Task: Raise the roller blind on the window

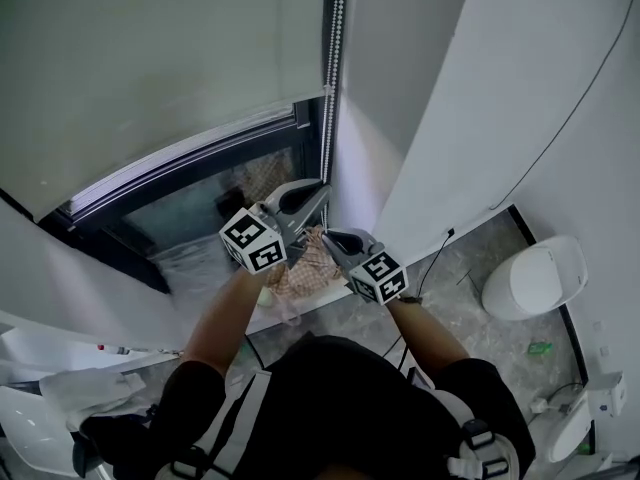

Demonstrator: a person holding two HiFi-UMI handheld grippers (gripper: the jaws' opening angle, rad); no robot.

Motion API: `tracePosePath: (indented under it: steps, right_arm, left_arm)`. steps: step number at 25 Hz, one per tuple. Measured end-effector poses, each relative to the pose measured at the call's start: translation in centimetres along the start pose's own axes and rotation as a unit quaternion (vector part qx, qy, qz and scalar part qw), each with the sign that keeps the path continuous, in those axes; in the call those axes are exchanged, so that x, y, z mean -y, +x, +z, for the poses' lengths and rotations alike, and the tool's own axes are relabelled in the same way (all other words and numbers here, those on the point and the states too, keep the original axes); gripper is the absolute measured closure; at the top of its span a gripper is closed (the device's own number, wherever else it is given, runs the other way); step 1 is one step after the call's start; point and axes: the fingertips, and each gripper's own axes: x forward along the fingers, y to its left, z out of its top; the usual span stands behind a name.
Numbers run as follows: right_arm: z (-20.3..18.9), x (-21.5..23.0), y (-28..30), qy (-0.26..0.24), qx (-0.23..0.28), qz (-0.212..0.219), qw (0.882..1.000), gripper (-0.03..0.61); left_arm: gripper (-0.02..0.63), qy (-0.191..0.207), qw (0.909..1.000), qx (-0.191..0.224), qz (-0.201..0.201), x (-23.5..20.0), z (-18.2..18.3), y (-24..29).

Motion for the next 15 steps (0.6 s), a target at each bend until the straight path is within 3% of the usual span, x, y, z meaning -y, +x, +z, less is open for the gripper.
tracePosePath:
  steps: [2,3,5,9,15]
  right_arm:
    - [2.2,-0.2,-1.0,0.003,0.034,0.006,0.999,0.48]
    - [3.9,-0.2,-1.7,-0.002,0.059,0.005,0.998,0.468]
    - [8.4,-0.3,-3.2,-0.028,0.118,-0.001,0.993,0.468]
    - [18.1,-1.3,-5.5,-0.082,0.226,-0.008,0.971,0.476]
    - [25.9,-0.8,-4.9,-0.109,0.272,-0.018,0.956,0.486]
  left_arm:
    - [0.607,0.007,0.9999,-0.003,0.007,-0.2,0.2,-0.2]
    - [0.607,0.011,0.9999,-0.006,0.008,-0.3,0.3,-0.2]
    - [0.607,0.011,0.9999,-0.003,0.008,-0.2,0.5,-0.3]
    - [0.607,0.002,0.9999,0.01,0.007,0.1,0.7,-0.9]
    - [0.607,-0.004,0.9999,0.012,0.008,0.8,1.0,-1.5]
